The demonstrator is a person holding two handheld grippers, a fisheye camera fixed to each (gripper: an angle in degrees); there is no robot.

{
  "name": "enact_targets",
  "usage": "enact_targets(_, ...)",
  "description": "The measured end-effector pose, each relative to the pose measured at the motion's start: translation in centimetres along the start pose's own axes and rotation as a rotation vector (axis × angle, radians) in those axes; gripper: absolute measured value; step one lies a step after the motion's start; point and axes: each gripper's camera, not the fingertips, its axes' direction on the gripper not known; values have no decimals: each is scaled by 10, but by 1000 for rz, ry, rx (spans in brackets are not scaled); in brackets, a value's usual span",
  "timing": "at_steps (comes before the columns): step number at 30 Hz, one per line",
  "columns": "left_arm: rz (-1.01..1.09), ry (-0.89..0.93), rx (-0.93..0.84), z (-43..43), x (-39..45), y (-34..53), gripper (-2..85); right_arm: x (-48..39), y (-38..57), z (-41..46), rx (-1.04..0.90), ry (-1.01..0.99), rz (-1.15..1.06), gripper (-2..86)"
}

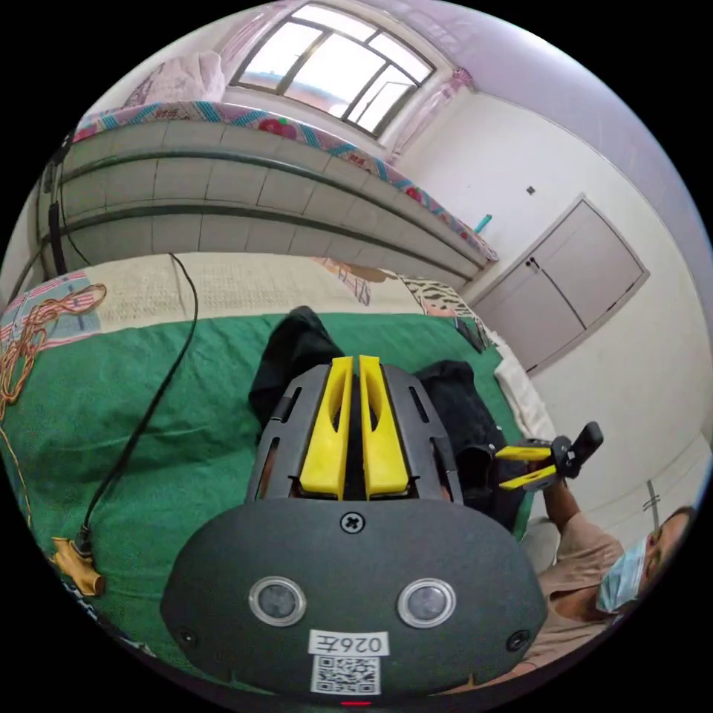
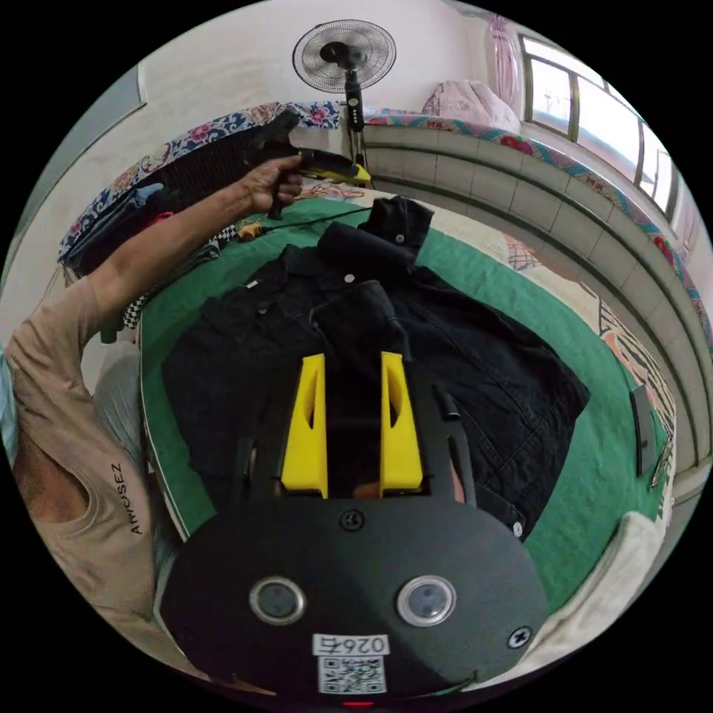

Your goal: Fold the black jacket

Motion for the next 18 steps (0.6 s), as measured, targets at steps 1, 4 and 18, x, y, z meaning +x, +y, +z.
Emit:
enact_targets(1, 34, 0, -35, -2, 4, 15, -8, -1, -2, 4, -12, 5, -5, 96)
enact_targets(4, 71, 128, -34, -23, 15, 63, -9, -4, -19, 41, -175, 11, -26, 102)
enact_targets(18, 168, -111, 214, -193, 93, 195, -10, -141, 81, -40, -496, -23, -350, -10)
